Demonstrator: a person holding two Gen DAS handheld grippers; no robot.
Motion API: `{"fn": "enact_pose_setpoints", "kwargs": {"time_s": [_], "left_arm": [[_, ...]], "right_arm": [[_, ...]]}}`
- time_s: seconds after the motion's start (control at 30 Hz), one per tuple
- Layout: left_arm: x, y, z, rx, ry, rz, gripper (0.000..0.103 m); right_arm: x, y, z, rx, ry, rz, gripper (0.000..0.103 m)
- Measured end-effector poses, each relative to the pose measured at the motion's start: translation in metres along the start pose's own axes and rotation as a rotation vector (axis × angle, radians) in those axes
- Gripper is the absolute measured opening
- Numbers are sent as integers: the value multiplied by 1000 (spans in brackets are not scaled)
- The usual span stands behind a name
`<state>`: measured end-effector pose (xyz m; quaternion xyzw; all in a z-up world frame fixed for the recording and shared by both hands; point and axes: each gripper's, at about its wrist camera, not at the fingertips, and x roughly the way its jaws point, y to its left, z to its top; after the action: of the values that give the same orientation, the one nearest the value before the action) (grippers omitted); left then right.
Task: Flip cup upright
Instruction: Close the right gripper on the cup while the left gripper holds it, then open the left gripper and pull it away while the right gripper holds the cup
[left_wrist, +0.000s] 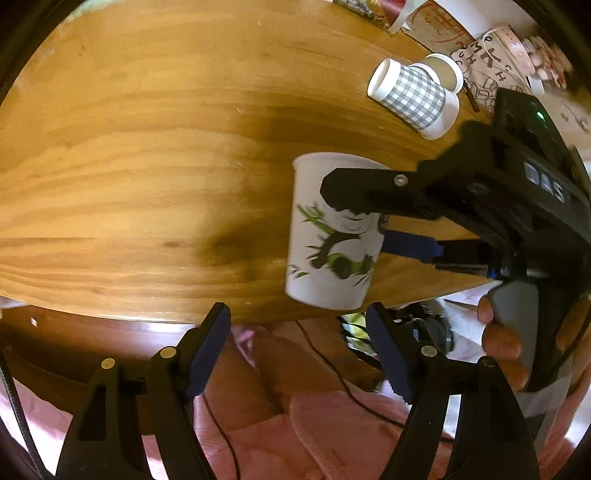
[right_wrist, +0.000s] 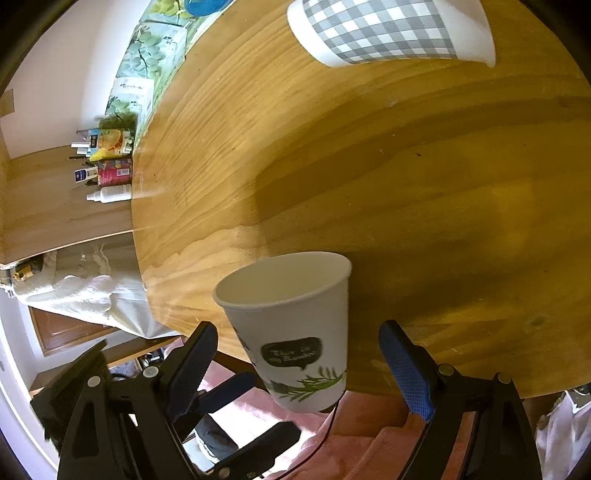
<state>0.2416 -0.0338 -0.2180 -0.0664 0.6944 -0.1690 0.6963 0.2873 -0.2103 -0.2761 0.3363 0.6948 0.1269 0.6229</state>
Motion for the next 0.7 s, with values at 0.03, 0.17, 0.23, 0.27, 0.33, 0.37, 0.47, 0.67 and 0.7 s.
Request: {"fn": "enact_pose_setpoints", "kwargs": {"time_s": [0.03, 0.17, 0.23, 0.27, 0.33, 0.37, 0.47, 0.67, 0.7], "left_arm": [[-3, -1, -2, 8, -15, 19, 79], [-17, -5, -8, 37, -72, 73, 79], [-24, -8, -12, 46, -110, 104, 79], [-27, -9, -14, 49, -126, 118, 79], [-32, -10, -17, 57, -159, 146, 79], [-34, -12, -18, 60, -172, 158, 79], [-37, -13, -24, 69, -208, 190, 79], [-45, -6, -29, 73, -256, 242, 79], [-47, -5, -29, 73, -261, 246, 79]], "right_arm": [[1, 1, 0, -5, -2, -4, 89], [4, 5, -1, -22, -4, -20, 80], [5, 5, -2, -27, -5, -28, 75], [6, 5, -2, -29, -7, -30, 73], [6, 5, -4, -30, -10, -32, 67], [6, 6, -4, -27, -12, -29, 67], [6, 7, -6, -34, -20, -28, 66], [2, 10, -13, -58, -61, -16, 65], [0, 10, -15, -65, -73, -14, 65]]}}
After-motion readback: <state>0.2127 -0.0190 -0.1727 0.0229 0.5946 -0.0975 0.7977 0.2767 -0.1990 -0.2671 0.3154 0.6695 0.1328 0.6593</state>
